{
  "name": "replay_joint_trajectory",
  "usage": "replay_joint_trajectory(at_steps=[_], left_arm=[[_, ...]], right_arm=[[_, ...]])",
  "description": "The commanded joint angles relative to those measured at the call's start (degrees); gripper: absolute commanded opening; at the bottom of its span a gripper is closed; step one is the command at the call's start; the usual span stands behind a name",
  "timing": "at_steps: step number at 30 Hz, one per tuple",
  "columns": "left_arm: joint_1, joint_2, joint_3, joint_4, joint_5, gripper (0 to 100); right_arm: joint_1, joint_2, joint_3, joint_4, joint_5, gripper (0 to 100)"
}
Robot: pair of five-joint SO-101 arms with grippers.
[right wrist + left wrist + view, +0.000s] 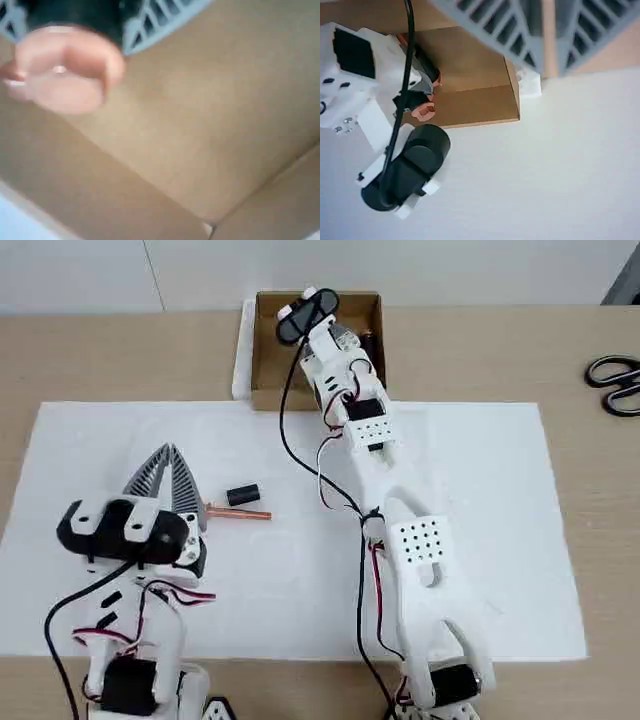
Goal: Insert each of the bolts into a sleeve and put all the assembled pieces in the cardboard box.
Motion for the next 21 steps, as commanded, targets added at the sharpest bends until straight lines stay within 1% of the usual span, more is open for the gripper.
replay_joint_trajectory(at_steps=[1,7,9,12,14,17,20,21], left_arm=[[-0.3,-0.5,-0.2,-1.1,0.4,1],[-0.3,-0.5,-0.2,-1.1,0.4,1],[-0.3,-0.5,-0.2,-1.1,0.4,1],[-0.3,-0.5,-0.2,-1.1,0.4,1],[-0.3,-0.5,-0.2,-1.0,0.4,1],[-0.5,-0.5,-0.2,-1.0,0.4,1],[-4.2,-0.5,-0.3,-1.0,0.4,1],[-6.0,-0.5,-0.3,-1.0,0.4,1]], right_arm=[[-0.9,0.9,-4.4,2.6,0.5,0.8],[-1.9,2.3,-6.1,5.5,0.5,1.3],[-2.4,2.3,-6.1,5.5,0.5,5.1],[-2.9,2.4,-5.9,5.6,0.5,14.6],[-3.2,2.4,-5.9,5.6,0.5,18.1],[-3.4,2.0,-6.1,5.6,0.5,16.0],[-3.3,1.9,-8.7,6.3,0.5,12.3],[-3.2,1.9,-10.5,8.1,0.5,11.7]])
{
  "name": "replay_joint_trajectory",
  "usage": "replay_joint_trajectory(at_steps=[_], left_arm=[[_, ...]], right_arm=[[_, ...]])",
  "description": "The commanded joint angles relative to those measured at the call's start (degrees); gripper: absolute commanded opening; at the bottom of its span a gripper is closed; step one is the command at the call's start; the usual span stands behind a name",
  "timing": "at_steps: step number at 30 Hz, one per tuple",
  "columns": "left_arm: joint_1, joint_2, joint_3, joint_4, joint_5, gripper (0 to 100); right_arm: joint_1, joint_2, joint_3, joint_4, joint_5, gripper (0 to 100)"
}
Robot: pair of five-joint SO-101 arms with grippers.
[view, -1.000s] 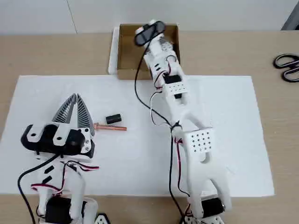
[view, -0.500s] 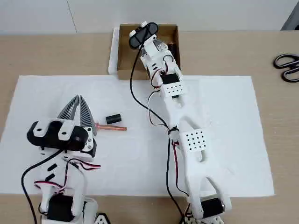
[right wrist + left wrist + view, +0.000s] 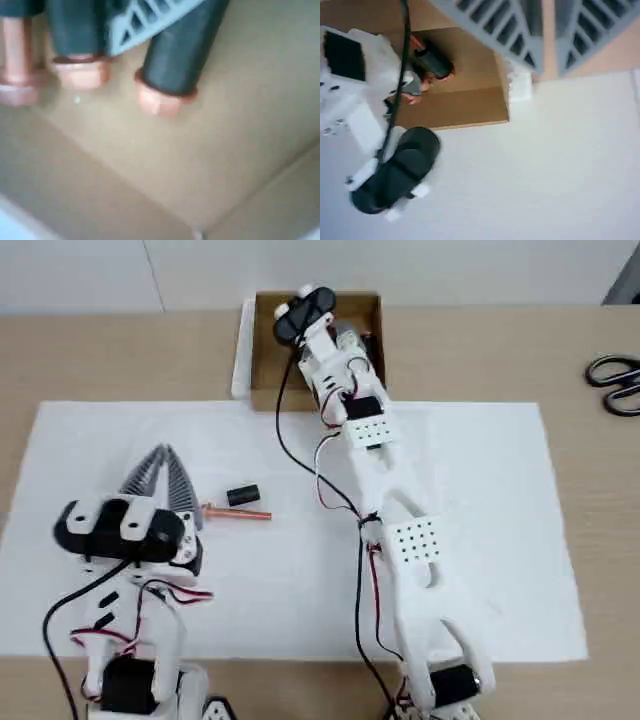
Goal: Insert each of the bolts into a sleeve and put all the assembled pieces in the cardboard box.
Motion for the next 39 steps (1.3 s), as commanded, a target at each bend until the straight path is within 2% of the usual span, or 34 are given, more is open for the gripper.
replay_joint_trajectory(at_steps=[1,7,14,21,25,30,35,39], left_arm=[[-4.8,-0.5,-0.3,-1.0,0.4,1],[-10.9,-0.5,-0.3,-1.0,0.4,1],[-10.7,-0.5,-0.3,-1.0,0.5,1],[-10.7,-0.5,-0.3,-1.0,0.5,1],[-10.7,-0.5,-0.3,-1.0,0.5,1],[-10.7,-0.5,-0.3,-0.9,0.5,1],[-10.7,-0.5,-0.4,-0.9,0.5,1],[-10.7,-0.5,-0.4,-0.9,0.5,1]], right_arm=[[-2.3,-0.6,-6.5,5.0,0.5,11.5],[-2.5,-0.7,-28.3,30.7,-1.6,15.8],[-1.4,-15.0,-27.3,51.0,-11.3,18.3],[-1.1,-25.4,-26.5,75.6,-11.8,21.0],[0.5,-26.7,-18.8,75.7,-12.2,30.3],[-0.9,-32.9,0.1,75.7,-14.9,39.6],[-5.5,-41.3,18.5,75.1,-16.0,40.7],[-8.0,-42.9,21.4,75.1,-19.1,40.6]])
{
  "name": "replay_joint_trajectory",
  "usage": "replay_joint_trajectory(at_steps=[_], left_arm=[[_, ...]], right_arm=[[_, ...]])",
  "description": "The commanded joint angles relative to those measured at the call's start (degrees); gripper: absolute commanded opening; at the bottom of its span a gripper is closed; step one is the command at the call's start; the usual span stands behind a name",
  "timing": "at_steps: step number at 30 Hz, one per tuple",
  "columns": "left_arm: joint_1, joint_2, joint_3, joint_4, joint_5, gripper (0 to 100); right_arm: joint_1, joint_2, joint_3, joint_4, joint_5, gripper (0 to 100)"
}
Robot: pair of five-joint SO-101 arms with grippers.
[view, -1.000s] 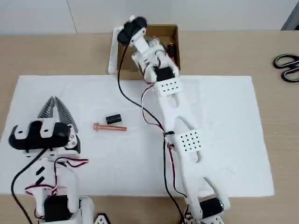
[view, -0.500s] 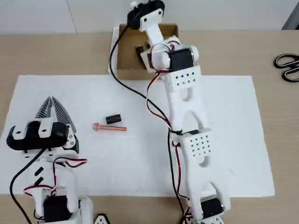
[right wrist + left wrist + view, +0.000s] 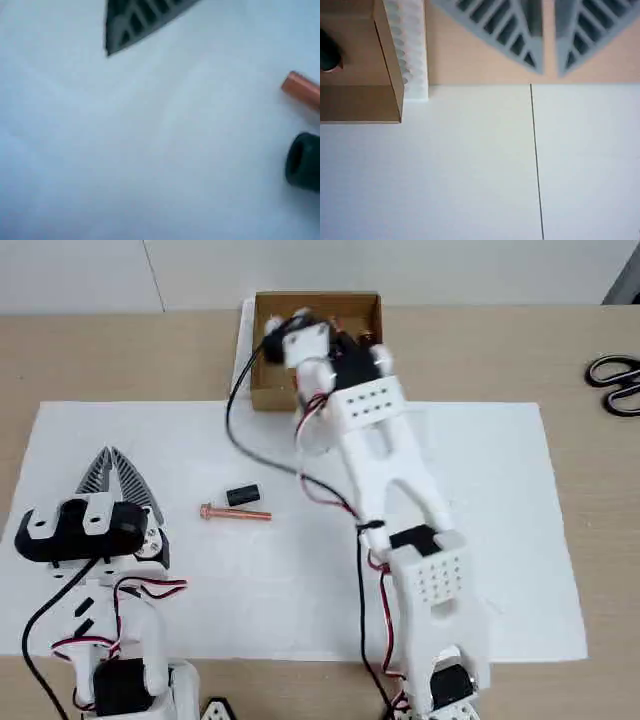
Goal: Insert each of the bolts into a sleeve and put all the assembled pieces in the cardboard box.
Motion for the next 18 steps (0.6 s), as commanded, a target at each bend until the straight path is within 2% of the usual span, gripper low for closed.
replay_joint_trajectory(at_steps=[1,5,7,9,13,18], left_arm=[[-0.3,-0.5,-0.4,-0.9,0.5,1],[-0.3,-0.5,-0.2,-0.9,0.5,1],[-0.3,-0.5,-0.2,-0.9,0.5,1],[-0.3,-0.5,-0.2,-0.9,0.5,1],[-0.3,-0.5,-0.2,-0.9,0.5,1],[-0.3,-0.5,-0.2,-0.9,0.5,1]], right_arm=[[-1.2,-5.5,1.1,0.1,-4.4,40.6],[-0.8,-5.6,-0.2,-0.8,-12.3,40.6],[-1.6,-5.2,-0.2,0.0,-13.2,40.6],[-4.3,-5.1,-0.3,0.2,-8.2,40.6],[-11.8,-5.1,-1.4,0.0,11.7,40.6],[-12.3,-4.1,-4.0,-0.9,20.5,40.6]])
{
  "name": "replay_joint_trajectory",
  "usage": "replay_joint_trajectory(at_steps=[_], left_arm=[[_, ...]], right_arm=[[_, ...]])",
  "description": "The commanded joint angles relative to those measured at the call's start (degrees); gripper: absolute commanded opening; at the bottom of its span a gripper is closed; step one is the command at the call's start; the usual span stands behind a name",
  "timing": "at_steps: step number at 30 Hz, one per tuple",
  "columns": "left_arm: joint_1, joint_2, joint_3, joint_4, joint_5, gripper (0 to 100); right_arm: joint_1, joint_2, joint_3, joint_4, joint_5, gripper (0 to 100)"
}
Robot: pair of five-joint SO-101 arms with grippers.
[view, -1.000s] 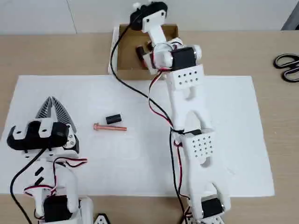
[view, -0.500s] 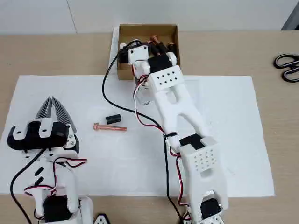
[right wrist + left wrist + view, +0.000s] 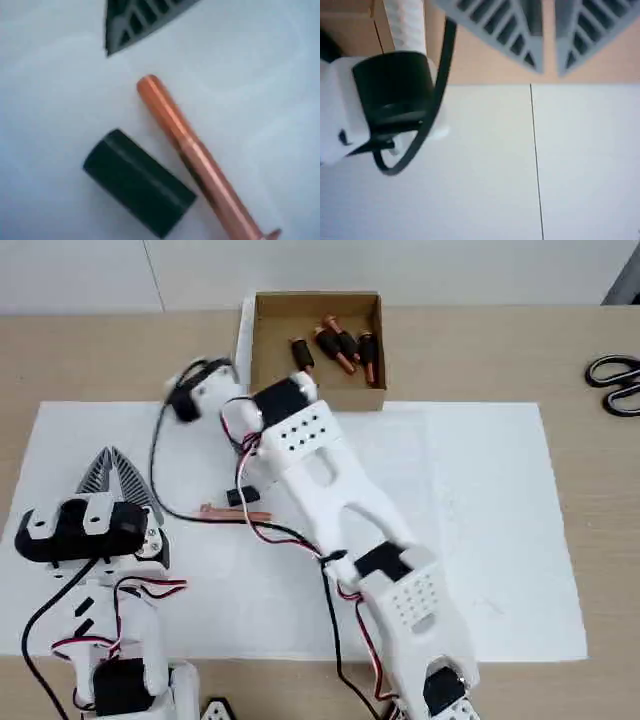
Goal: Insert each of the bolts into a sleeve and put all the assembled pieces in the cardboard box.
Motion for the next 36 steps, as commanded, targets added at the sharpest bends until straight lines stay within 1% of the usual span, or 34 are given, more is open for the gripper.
replay_joint_trajectory(at_steps=[1,7,12,20,25,32,36], left_arm=[[-0.3,-0.5,-0.2,-0.9,0.5,1],[-0.3,-0.5,-0.2,-0.9,0.5,1],[-0.3,-0.5,-0.2,-0.9,0.5,1],[-0.3,-0.5,-0.2,-0.9,0.5,1],[-0.3,-0.5,-0.2,-0.9,0.5,1],[-0.3,-0.5,-0.2,-0.9,0.5,1],[-0.2,-0.5,0.0,-0.9,0.5,1]], right_arm=[[-0.4,-2.0,-2.9,-0.2,6.2,40.6],[-2.4,1.3,-2.9,-0.4,7.5,40.6],[-4.5,6.4,-2.9,-0.3,12.0,40.6],[-5.8,11.9,-3.3,-1.1,12.8,40.6],[-6.5,12.2,-3.3,-4.8,12.8,40.6],[-7.5,10.6,-3.3,-5.4,12.8,40.6],[-7.5,11.3,-3.3,-7.2,15.1,40.6]])
